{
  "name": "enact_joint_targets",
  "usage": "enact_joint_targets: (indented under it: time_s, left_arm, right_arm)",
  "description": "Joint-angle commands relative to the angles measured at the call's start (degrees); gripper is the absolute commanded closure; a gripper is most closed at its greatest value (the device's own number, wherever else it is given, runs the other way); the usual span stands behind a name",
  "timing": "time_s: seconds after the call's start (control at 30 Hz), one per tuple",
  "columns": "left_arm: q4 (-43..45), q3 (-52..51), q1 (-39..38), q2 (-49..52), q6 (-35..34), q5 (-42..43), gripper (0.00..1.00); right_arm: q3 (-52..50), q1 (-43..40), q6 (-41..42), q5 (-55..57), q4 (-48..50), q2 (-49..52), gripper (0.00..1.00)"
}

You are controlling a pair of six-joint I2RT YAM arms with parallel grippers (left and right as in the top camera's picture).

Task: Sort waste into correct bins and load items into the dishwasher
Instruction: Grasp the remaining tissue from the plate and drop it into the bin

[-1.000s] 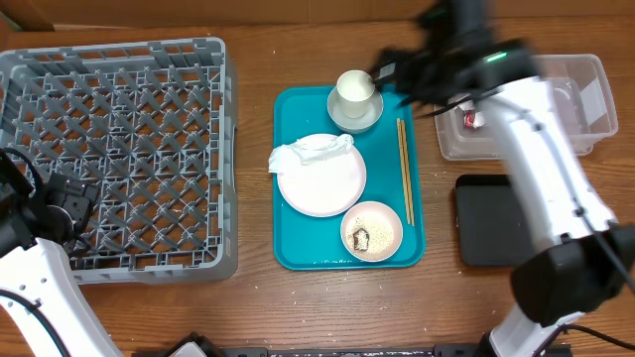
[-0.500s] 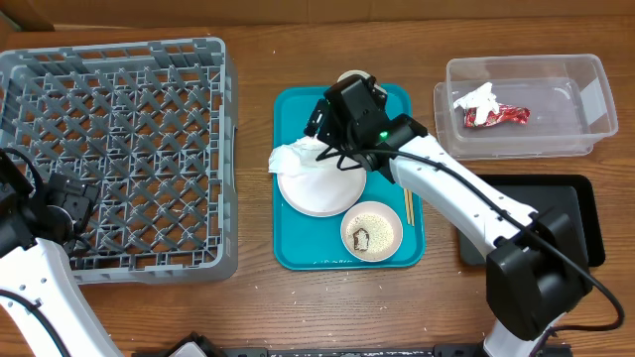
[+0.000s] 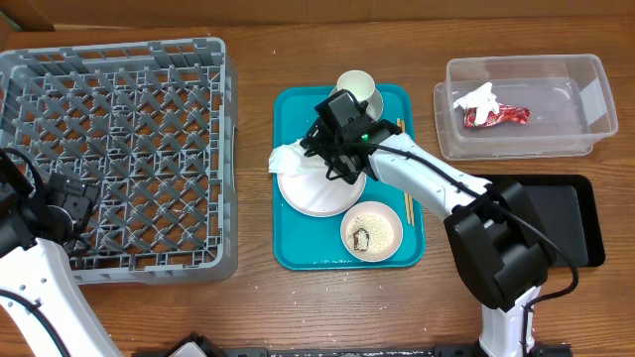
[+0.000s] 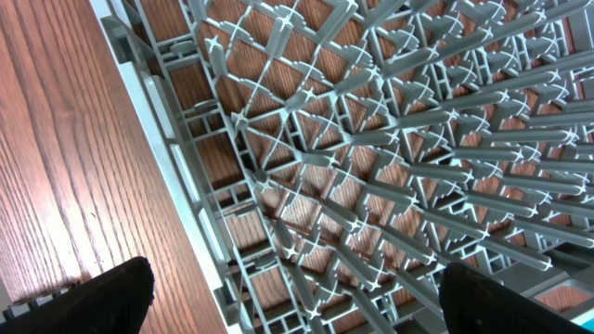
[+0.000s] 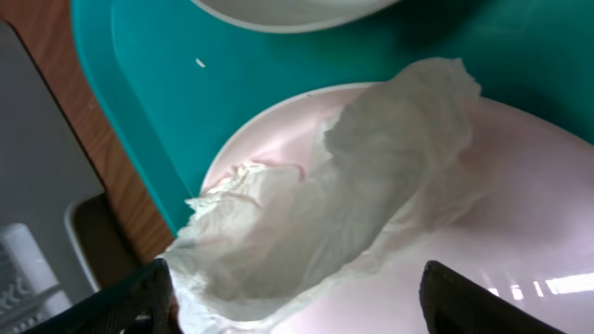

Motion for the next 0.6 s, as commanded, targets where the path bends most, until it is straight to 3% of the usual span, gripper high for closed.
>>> enact_joint_targets:
  time_s: [0.0, 0.17, 0.47, 0.5, 0.57]
  left_arm:
    - [0.0, 1.3, 0.2, -0.7, -0.4, 0.1, 0.00]
    - [0.0, 1.3, 0.2, -0.7, -0.4, 0.1, 0.00]
    - [0.0, 1.3, 0.2, -0.7, -0.4, 0.1, 0.00]
    - [0.0, 1.3, 0.2, -0.7, -0.4, 0.1, 0.00]
    - [0.0, 1.3, 0.2, -0.7, -0.4, 0.1, 0.00]
  right_arm:
    - [-0.4, 0.0, 0.6, -0.8, 1.2, 0.7, 0.18]
    - [-0.4, -0.1, 0.5, -0.7, 2.8, 0.8, 0.29]
    - [-0.4, -0.1, 0.3, 0.2, 3.5, 4.0, 0.27]
    - [-0.4, -0.1, 0.3, 0.2, 3.6, 4.0, 0.32]
    - [-0.1, -0.1, 0.3, -0.4, 3.9, 3.9, 0.60]
